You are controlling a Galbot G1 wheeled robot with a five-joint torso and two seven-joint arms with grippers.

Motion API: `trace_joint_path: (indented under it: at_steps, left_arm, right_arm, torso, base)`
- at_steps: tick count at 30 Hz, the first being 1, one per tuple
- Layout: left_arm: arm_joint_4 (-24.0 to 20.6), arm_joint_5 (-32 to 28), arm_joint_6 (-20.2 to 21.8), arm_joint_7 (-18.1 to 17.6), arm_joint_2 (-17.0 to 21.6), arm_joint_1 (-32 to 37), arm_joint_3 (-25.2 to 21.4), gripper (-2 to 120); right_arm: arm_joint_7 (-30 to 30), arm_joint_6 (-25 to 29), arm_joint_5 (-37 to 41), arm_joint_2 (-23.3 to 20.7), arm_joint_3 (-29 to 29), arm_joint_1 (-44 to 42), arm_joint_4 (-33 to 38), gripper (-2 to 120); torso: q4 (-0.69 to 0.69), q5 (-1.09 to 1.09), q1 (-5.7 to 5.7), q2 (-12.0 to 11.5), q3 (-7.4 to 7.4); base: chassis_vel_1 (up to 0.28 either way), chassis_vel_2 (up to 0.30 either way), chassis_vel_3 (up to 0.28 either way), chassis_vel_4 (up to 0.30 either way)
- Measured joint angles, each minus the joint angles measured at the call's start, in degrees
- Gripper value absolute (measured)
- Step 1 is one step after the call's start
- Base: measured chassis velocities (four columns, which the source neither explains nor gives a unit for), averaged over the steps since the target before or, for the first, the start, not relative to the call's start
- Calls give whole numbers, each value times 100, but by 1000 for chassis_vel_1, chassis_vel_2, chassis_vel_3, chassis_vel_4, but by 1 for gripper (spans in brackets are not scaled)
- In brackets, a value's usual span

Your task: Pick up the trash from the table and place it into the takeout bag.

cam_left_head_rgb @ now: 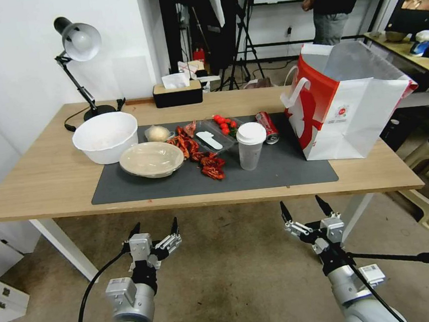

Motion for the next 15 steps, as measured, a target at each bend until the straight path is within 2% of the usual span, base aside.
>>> trace_joint_path:
  at_steps: [5,15]
  left_arm:
    - [-11,2,-18,34,0,6,-13,100]
    - [0,-6,-89,181,-22,-10,-74,100]
  right_arm:
    - [-187,-7,-98,-129,3,384,-63,100]
    - [-558,-390,487,-462,-306,1599,-535,100]
  torso:
    - [0,1,0,0,0]
    - [1,1,0,0,1]
  base:
    - [0,0,0,0]
    - [0,0,0,0]
